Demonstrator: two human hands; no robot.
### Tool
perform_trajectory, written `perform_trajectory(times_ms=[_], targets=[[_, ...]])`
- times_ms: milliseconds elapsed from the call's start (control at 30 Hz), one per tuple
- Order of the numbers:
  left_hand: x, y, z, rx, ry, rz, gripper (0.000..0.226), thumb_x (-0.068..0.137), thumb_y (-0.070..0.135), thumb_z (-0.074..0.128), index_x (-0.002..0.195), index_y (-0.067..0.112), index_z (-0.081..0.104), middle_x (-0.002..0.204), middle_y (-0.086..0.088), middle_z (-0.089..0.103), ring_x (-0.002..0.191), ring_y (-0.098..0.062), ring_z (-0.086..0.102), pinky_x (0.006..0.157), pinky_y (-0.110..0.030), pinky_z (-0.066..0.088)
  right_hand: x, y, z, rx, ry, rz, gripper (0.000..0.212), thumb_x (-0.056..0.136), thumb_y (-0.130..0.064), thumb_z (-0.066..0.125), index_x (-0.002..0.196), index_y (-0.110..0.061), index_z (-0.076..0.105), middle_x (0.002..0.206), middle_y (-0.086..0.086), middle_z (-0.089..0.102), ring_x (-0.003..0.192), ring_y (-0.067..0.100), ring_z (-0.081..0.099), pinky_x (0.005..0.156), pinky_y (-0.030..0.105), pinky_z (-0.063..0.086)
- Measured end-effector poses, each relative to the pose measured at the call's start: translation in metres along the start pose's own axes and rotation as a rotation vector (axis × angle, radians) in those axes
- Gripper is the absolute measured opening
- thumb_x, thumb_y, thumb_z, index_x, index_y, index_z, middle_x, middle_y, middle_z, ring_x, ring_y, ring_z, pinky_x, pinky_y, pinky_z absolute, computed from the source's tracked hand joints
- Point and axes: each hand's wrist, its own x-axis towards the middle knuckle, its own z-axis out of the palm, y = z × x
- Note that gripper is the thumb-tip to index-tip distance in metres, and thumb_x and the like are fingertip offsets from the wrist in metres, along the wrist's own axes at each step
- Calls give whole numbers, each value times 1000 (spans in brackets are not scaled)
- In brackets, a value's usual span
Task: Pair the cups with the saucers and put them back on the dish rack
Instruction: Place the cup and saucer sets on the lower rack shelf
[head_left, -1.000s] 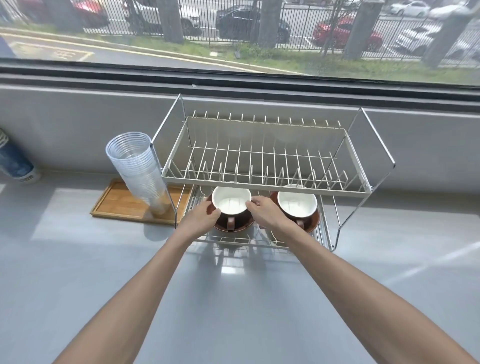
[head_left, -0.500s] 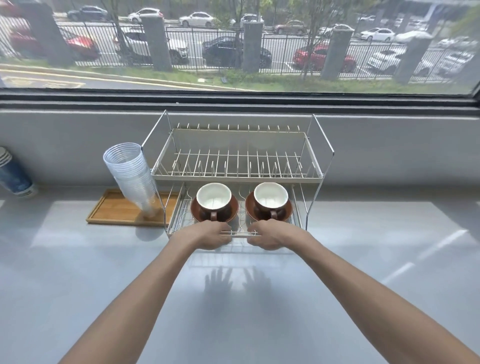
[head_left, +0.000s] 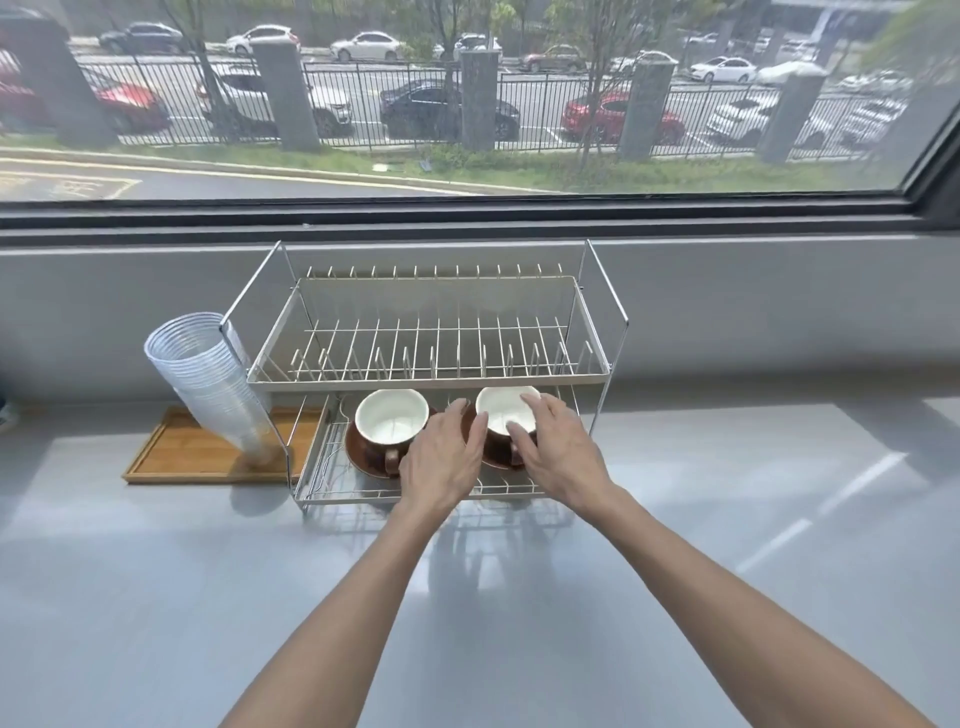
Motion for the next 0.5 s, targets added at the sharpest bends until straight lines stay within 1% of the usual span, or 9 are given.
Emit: perform_trajectory(times_ms=[67,167,233,300,367,433,500], targets=[[6,2,11,-143,20,-95,59,99,60,30,145,25,43,142,-7,56,128,-31,54,100,-46,40,12,6,8,125,66,78,54,101,-43,43,147,-15,40,151,9,43,140,29,37,113,42,32],[19,2,26,-216,6,-195,62,100,57,32,148,19,42,141,-13,57,129,-33,53,103,-44,38,29,14,20,237,85,196,55,101,-43,41,145,-9,42,145,14,49,138,32,39,113,43,31],[28,3,32,-264,-13,-262,61,100,55,34,147,19,42,142,-13,56,130,-34,52,104,-44,38,37,20,27,284,45,261,57,101,-43,39,147,-10,38,149,15,46,140,31,36,115,44,29],[38,3,38,-389,-39,-359,60,99,55,37,146,18,43,144,-10,55,130,-32,51,107,-43,41,42,25,34,316,22,295,56,102,-41,38,149,-11,35,151,16,43,142,31,34,116,44,28],[48,1,43,-526,-67,-437,62,96,57,42,145,18,44,143,-7,55,128,-31,52,106,-48,45,47,28,40,333,23,313,54,103,-38,36,150,-11,33,153,16,39,143,30,31,116,45,27],[54,0,48,-590,-82,-476,63,93,57,48,143,19,45,140,-6,56,126,-30,53,103,-50,49,51,29,43,354,23,356,55,104,-36,33,153,-12,28,156,16,34,146,30,28,118,44,24],[59,-4,53,-598,-89,-485,62,90,55,54,141,21,46,136,-6,58,122,-29,55,101,-50,51,55,31,45,387,19,404,54,105,-33,31,154,-12,26,157,16,32,147,31,28,119,43,22]])
